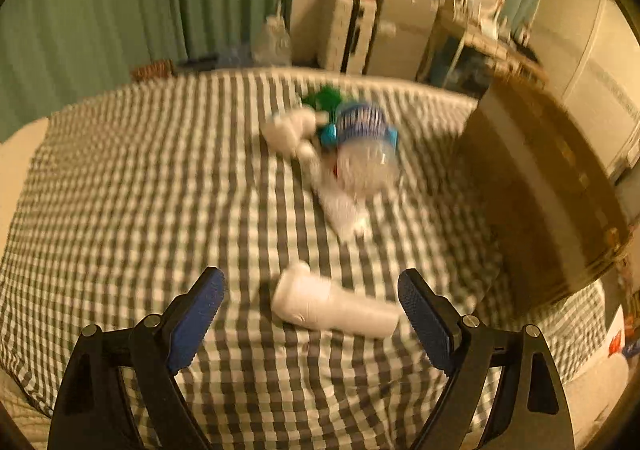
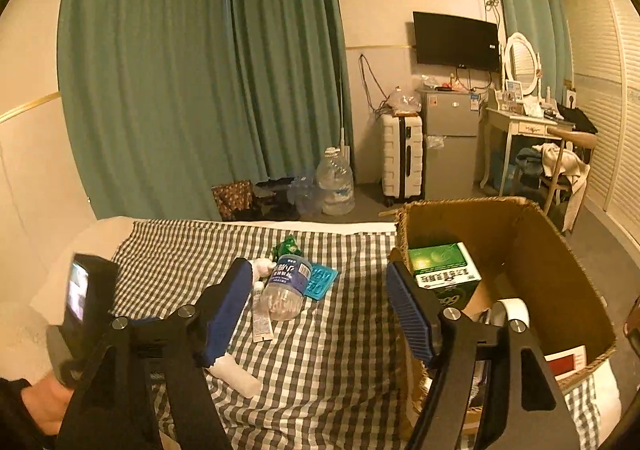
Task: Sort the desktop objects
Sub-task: 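Move both tools back over the bed toward the white container and water bottle, then grasp the white cylindrical container with left tool while right tool grasps the water bottle, then lift and carry the white container and water bottle over the box, then open both tools to drop the container and bottle into the box, then move both tools back over the bed toward the toothpaste tube and sachet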
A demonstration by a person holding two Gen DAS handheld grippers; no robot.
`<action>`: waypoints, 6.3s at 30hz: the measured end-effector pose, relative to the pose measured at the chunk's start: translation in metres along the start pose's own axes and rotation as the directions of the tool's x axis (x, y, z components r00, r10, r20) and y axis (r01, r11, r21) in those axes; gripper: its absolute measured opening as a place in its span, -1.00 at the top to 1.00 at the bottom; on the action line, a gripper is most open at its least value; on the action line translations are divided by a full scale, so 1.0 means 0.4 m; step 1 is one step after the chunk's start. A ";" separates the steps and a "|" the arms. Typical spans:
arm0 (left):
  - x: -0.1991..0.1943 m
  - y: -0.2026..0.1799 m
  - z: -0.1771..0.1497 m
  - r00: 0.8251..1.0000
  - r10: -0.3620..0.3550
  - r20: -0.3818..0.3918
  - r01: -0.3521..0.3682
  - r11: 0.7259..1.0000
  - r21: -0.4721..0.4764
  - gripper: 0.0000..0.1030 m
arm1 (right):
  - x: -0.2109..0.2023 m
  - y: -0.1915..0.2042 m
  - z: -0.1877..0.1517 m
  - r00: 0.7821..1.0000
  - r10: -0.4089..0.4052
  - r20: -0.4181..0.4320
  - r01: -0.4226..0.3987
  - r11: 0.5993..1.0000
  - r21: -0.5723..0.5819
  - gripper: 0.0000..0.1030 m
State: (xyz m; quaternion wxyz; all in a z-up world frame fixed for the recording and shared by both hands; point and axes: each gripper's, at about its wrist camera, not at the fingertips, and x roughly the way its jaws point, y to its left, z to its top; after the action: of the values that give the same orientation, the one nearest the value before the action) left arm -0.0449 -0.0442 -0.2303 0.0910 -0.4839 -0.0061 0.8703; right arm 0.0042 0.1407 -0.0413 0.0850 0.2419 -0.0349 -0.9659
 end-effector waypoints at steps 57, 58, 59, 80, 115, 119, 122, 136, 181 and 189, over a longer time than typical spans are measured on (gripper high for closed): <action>0.062 0.098 0.077 0.998 -0.030 0.061 0.038 0.990 -0.133 0.39 | 0.520 0.121 -0.126 0.961 0.026 -0.276 -0.024 1.000 0.009 -0.23; 0.054 0.101 0.077 0.997 -0.033 0.067 0.041 0.991 -0.131 0.41 | 0.498 0.118 -0.119 0.965 0.028 -0.260 -0.023 1.000 0.020 -0.23; 0.049 0.103 0.078 0.997 -0.036 0.071 0.046 0.990 -0.132 0.42 | 0.479 0.117 -0.112 0.969 0.029 -0.245 -0.023 0.999 0.028 -0.23; -0.007 0.068 0.089 0.993 0.006 0.115 0.003 0.997 -0.081 0.83 | 0.219 0.130 0.013 0.999 0.023 -0.050 -0.020 0.998 0.054 -0.23; -0.307 -0.070 0.185 0.890 0.030 0.455 -0.026 1.000 -0.015 0.20 | -0.047 0.063 0.127 0.991 -0.027 0.130 0.025 1.000 0.019 -0.24; -0.414 -0.112 0.186 0.875 -0.023 0.483 0.031 1.000 -0.007 0.20 | -0.141 0.046 0.144 0.986 -0.058 0.154 0.057 0.998 0.006 -0.24; -0.472 -0.146 0.187 0.865 -0.047 0.499 0.046 0.999 0.013 0.20 | -0.205 0.027 0.157 0.982 -0.084 0.168 0.085 0.996 0.001 -0.24; -0.588 -0.380 0.214 0.848 -0.167 0.502 0.116 0.985 0.132 0.20 | -0.403 -0.133 0.133 0.961 -0.193 0.201 0.194 0.981 0.011 -0.24; -0.250 -0.562 0.283 0.925 -0.229 0.303 0.191 0.970 0.149 -0.73 | -0.173 -0.369 0.080 0.973 -0.223 0.057 0.216 0.970 0.109 -0.77; -0.393 -0.474 0.259 0.903 -0.153 0.402 0.155 0.988 0.027 -1.00 | -0.263 -0.312 0.109 0.977 -0.189 0.095 0.182 0.980 0.078 -0.99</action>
State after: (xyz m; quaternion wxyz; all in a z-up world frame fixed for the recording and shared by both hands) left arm -0.0224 0.1244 -0.0244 0.1548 -0.2928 -0.0654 0.9413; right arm 0.0564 0.2835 0.0322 -0.0156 0.1971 -0.0498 -0.9790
